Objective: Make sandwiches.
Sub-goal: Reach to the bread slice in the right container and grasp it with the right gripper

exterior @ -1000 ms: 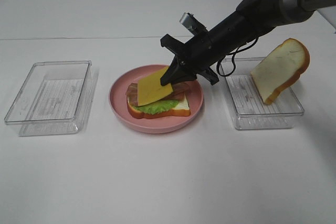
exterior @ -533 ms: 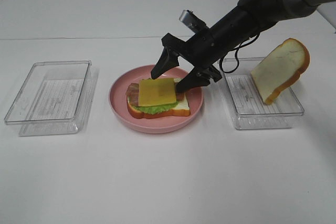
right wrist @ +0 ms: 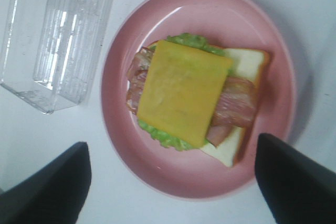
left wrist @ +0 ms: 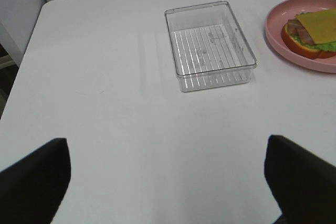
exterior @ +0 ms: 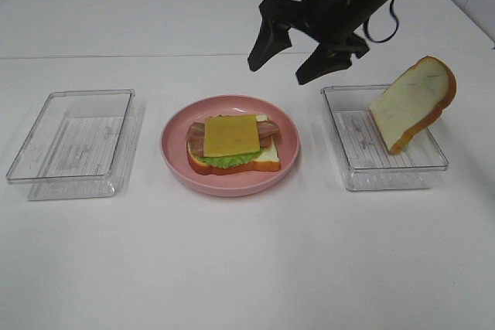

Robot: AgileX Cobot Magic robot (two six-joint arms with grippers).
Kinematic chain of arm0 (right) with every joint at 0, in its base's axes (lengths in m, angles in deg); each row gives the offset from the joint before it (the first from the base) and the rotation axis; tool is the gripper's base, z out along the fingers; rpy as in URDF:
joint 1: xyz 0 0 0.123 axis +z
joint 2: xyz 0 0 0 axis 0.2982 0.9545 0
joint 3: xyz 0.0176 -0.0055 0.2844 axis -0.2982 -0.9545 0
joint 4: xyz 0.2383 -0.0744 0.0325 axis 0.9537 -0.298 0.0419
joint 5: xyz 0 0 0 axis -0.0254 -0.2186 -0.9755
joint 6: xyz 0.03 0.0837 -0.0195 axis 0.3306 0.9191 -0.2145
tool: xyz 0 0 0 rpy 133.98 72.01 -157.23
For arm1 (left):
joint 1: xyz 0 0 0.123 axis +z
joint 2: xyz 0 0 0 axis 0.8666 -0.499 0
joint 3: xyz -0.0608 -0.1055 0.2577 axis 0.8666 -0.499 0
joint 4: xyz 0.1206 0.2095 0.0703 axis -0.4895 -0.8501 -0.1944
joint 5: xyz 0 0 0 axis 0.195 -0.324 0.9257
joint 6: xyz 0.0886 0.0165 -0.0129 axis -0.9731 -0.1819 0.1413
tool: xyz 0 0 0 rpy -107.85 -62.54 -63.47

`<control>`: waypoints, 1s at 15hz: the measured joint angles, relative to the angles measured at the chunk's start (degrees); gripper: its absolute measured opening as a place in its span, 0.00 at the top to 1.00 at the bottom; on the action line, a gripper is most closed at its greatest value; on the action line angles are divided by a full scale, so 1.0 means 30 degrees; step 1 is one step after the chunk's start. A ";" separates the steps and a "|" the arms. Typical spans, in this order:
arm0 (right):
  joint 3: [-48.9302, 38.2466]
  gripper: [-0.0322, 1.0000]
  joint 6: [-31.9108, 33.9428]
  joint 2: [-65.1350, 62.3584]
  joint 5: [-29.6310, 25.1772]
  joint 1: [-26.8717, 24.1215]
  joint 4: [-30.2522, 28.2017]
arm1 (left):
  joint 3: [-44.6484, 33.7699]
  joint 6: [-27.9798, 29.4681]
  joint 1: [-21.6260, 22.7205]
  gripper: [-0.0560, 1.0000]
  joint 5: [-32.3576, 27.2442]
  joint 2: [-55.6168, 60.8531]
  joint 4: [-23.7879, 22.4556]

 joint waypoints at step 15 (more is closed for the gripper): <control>0.1490 0.14 0.5882 -0.3686 -0.4756 -0.5329 -0.9969 | 0.0000 0.0000 0.0000 0.08 0.0000 0.0000 0.0000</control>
